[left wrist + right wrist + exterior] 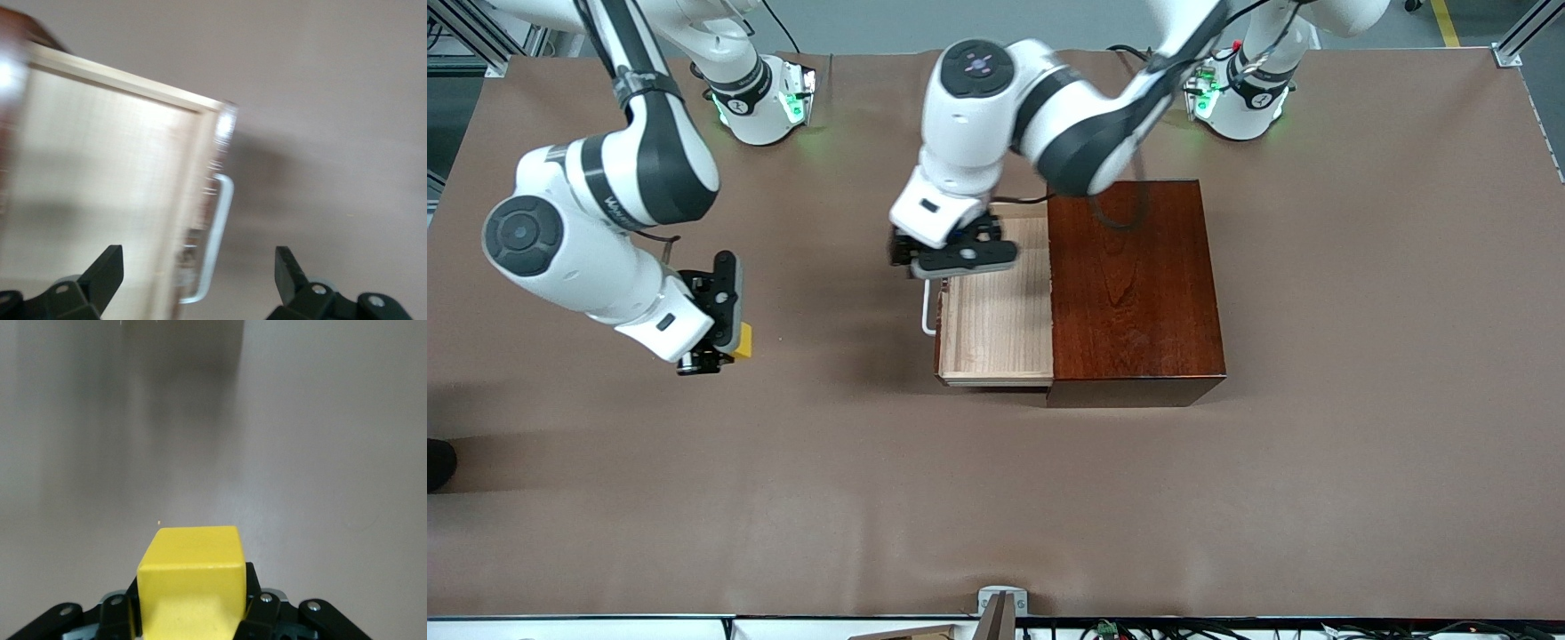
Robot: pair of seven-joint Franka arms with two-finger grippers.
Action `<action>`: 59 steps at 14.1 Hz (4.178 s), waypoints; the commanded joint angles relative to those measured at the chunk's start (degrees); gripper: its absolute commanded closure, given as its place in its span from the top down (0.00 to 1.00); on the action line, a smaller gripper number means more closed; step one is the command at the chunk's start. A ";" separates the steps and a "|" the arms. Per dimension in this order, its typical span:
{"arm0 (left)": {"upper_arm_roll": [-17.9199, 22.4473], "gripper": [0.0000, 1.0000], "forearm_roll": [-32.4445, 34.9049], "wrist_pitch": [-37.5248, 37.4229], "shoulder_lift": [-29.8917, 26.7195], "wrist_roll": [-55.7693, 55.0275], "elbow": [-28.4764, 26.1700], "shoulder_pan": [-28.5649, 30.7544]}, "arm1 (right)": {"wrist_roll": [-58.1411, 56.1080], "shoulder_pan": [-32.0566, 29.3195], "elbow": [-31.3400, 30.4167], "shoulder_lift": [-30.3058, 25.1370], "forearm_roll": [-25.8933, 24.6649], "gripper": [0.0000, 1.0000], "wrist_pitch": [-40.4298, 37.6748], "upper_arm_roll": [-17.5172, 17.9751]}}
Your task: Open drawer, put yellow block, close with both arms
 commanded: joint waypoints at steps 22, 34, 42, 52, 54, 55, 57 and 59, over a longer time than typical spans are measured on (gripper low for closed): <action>-0.71 1.00 -0.50 -21.01 -32.90 55.29 -23.20 44.47 | 35.45 32.68 19.00 21.24 -2.34 0.00 5.52 -0.52; -0.80 1.00 -0.76 -21.01 -32.20 56.18 -22.94 44.21 | 40.55 34.88 18.48 23.53 -3.22 0.63 5.97 -0.60; -0.80 1.00 -0.76 -21.01 -32.02 56.00 -22.94 43.77 | 40.64 34.80 18.48 23.00 -3.13 1.00 5.35 -0.60; -0.89 1.00 -0.76 -21.01 -31.32 55.48 -22.50 43.68 | 40.20 34.01 18.48 17.38 -3.13 1.00 -1.32 -0.69; -0.97 1.00 -0.76 -21.01 -31.14 55.65 -22.06 43.50 | 40.46 32.35 18.39 15.45 -3.21 1.00 -3.25 -1.31; -0.98 1.00 -0.76 -21.01 -30.88 55.30 -21.97 43.24 | 40.46 30.86 18.21 14.40 -3.22 1.00 -3.96 -1.48; -1.85 1.00 -0.85 -21.01 -30.70 54.86 -21.45 42.80 | 40.11 27.34 17.16 12.38 -3.30 1.00 -4.58 -1.48; -3.51 1.00 -0.76 -21.01 -30.61 55.03 -21.44 42.89 | 40.19 21.91 14.71 9.39 -3.22 1.00 -4.67 -1.48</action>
